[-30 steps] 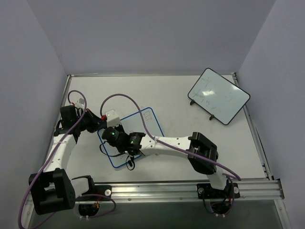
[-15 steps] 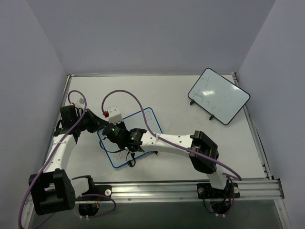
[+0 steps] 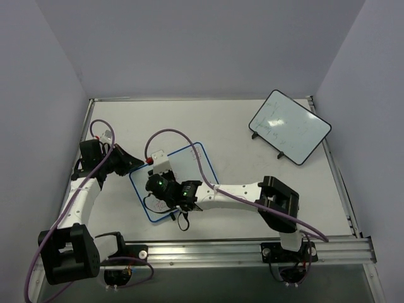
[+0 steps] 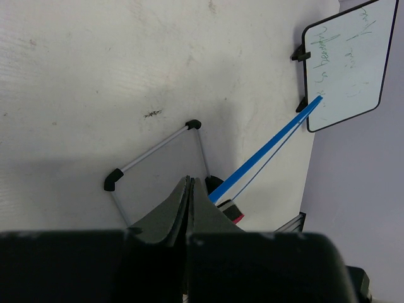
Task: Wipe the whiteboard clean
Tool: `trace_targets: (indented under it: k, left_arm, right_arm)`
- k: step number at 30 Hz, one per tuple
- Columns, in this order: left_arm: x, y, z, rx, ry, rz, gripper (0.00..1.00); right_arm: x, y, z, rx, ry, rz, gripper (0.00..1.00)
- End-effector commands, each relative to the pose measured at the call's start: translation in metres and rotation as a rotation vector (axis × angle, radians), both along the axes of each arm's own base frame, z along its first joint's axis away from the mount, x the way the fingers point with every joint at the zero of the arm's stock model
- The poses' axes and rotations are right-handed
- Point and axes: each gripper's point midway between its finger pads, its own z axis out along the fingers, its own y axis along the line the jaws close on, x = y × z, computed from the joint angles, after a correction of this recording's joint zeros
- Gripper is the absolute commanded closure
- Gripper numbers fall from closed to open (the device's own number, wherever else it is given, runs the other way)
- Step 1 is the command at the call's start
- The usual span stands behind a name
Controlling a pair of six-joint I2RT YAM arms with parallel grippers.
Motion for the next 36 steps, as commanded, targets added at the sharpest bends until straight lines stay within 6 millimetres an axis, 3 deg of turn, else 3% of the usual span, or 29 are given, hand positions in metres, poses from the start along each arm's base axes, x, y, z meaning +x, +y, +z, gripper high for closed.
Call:
trace_targets:
  k: [1,2,8,12,17,28,32,36]
  left_arm:
    - [0.003,-0.001,0.015,0.001,-0.043,-0.016,0.98]
    - [0.002,-0.001,0.014,0.003,-0.04,-0.016,0.98]
    - [0.002,0.0,0.013,0.014,-0.041,-0.019,0.98]
    - [0.002,0.0,0.013,0.016,-0.044,-0.021,0.98]
    - [0.002,0.0,0.013,0.017,-0.043,-0.021,0.98]
    - [0.001,-0.001,0.013,0.02,-0.049,-0.028,0.98]
    - [0.001,-0.001,0.015,0.02,-0.054,-0.029,0.98]
    - [0.001,-0.001,0.015,0.026,-0.055,-0.029,0.98]
  right_arm:
    - [0.027,-0.058,-0.002,-0.045,-0.06,-0.158,1.0]
    - [0.028,-0.066,0.006,-0.034,-0.074,-0.176,1.0]
    - [0.035,-0.117,0.0,-0.041,-0.094,-0.27,1.0]
    - [0.038,-0.127,-0.002,-0.024,-0.097,-0.283,1.0]
    - [0.036,-0.113,-0.003,-0.009,-0.102,-0.247,1.0]
    - [-0.005,-0.03,-0.002,-0.002,-0.128,-0.064,1.0]
    - [-0.008,-0.024,-0.005,-0.011,-0.129,-0.052,1.0]
    - [-0.002,-0.038,-0.007,-0.014,-0.134,-0.087,1.0]
